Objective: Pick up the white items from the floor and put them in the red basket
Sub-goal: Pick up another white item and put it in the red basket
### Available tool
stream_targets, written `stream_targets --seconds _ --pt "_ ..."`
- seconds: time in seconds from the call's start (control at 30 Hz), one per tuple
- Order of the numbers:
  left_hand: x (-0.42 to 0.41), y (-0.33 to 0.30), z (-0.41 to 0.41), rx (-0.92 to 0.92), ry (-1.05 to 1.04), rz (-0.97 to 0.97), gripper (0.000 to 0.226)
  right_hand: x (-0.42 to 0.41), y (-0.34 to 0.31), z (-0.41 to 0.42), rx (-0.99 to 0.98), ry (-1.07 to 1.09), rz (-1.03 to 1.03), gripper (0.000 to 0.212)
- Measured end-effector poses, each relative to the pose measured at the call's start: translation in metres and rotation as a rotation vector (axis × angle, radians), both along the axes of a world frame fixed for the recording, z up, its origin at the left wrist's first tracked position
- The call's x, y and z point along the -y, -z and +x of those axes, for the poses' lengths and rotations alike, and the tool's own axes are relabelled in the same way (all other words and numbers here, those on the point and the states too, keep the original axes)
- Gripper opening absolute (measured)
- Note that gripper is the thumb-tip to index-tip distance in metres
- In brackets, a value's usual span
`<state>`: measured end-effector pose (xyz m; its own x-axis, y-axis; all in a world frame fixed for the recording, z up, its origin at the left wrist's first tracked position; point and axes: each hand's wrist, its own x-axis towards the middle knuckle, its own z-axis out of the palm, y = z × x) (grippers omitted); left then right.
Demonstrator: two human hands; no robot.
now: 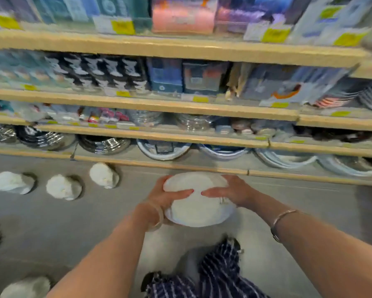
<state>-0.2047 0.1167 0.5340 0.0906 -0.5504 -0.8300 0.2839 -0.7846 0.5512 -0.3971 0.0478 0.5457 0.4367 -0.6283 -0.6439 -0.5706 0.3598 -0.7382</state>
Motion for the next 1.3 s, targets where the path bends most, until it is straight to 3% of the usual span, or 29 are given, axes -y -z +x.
stream_targets --seconds 0.4,0.53,0.6,0.83,0.93,1.13,1.2,1.3 --pt "0.187 -0.026 -0.324 -0.091 0.54 -0.043 0.09 0.072 -0.039 -0.329 -0.066 0.568 -0.058 0.024" --pt "0.222 -0.032 -0.411 -0.098 0.747 0.034 0.06 0.077 -0.038 -0.408 -0.047 0.718 -0.057 0.023" --pt "0.239 -0.029 -0.453 -0.069 0.847 0.067 0.053 0.079 -0.036 -0.447 -0.036 0.793 -0.057 0.034" --pt "0.289 -0.031 -0.611 -0.023 1.172 0.058 0.102 0.074 -0.034 -0.567 -0.051 1.102 -0.036 0.059" --pt "0.297 -0.04 -0.697 0.028 1.32 0.016 0.078 0.059 -0.035 -0.626 -0.038 1.284 0.003 0.04" --pt "0.276 -0.033 -0.859 0.034 1.579 0.026 0.051 0.016 -0.02 -0.752 0.012 1.54 -0.016 0.071" --pt "0.265 -0.028 -0.911 0.036 1.589 0.026 0.044 0.004 -0.021 -0.797 0.022 1.565 -0.043 0.058" --pt "0.244 -0.023 -0.986 0.042 1.646 0.062 0.051 -0.015 -0.027 -0.86 0.044 1.578 -0.027 0.041"
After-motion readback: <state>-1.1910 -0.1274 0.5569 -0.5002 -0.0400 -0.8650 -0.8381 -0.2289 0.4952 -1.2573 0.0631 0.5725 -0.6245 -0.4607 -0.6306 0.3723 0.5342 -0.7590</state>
